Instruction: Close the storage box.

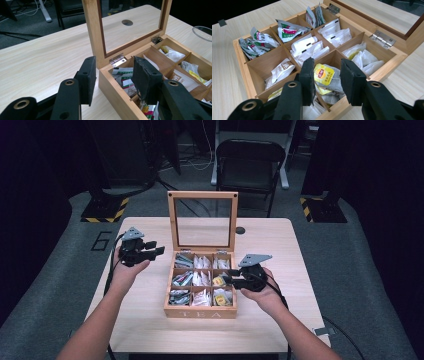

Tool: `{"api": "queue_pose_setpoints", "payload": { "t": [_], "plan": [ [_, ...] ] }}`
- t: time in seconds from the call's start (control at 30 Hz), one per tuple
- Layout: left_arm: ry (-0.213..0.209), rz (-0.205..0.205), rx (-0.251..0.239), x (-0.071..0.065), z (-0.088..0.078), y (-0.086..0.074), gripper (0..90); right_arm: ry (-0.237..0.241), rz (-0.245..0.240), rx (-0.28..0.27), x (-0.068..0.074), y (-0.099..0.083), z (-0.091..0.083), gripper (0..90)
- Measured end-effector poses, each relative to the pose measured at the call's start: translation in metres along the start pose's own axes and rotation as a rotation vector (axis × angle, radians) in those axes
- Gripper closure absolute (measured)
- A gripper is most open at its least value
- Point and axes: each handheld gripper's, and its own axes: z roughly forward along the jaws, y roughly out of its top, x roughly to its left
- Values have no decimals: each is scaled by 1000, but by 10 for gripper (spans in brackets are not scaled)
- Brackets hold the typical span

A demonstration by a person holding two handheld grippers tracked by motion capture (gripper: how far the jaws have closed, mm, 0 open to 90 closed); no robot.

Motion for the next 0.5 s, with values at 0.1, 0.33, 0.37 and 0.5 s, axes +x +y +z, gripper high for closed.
{"api": "queue_pose_setpoints", "payload": {
  "t": [0.1, 0.33, 0.37, 0.5],
  "plan": [
    [-1, -1, 1, 0, -1, -1, 539, 0, -2, 8, 3, -3, 0, 643],
    [-4, 2, -6, -2, -3, -1, 539, 15, -4, 10, 9, -9, 0, 651],
    [-6, 5, -4, -2, -3, -1, 539, 19, -14, 9, 10, -10, 1, 652],
    [-9, 3, -3, -2, -4, 0, 539, 25, -13, 19, 13, -15, 3, 652]
  ]
}}
